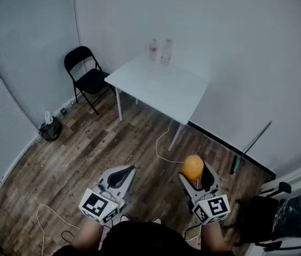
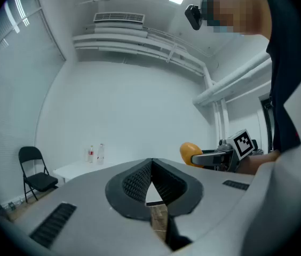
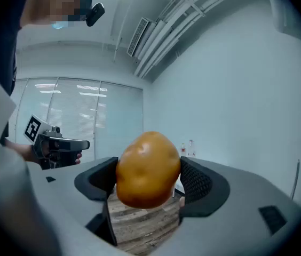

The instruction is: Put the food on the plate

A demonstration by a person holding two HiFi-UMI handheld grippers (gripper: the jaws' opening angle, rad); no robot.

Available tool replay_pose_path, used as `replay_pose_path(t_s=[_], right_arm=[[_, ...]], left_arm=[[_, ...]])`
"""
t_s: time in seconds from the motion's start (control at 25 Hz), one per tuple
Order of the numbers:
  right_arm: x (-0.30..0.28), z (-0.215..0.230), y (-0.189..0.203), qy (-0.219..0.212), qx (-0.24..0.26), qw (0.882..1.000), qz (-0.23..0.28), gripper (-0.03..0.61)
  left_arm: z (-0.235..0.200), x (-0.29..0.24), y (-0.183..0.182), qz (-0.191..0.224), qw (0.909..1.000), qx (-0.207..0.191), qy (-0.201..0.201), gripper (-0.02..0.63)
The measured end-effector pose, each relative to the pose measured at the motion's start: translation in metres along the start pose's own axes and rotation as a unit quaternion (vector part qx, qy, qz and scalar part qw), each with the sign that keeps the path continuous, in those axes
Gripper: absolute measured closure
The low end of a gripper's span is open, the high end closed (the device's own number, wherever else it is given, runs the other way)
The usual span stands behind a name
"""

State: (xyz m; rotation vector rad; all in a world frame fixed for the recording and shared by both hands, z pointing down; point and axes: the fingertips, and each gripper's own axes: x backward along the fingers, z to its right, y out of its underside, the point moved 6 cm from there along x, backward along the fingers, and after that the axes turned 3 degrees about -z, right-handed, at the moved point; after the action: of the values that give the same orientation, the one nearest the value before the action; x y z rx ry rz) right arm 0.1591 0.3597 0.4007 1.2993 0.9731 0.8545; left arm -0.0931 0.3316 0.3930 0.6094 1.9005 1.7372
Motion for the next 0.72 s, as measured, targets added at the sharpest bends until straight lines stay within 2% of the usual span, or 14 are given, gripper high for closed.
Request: replay_pose_path(t_s=[0.4,0.72], right_arm=[[-0.003,0.0,0.0,-0.009,0.001,1.0,-0.004,0.198],[-0.033,-0.032,-0.01,-0.018,0.01,1.0,0.007,0.198]], left_arm=[[0.004,0.0,0.001,-0.003,1.0,0.003,0.002,0.594],[-0.033,0.026,-0.002,0.001,1.0,0.008,-0.001,0.594]])
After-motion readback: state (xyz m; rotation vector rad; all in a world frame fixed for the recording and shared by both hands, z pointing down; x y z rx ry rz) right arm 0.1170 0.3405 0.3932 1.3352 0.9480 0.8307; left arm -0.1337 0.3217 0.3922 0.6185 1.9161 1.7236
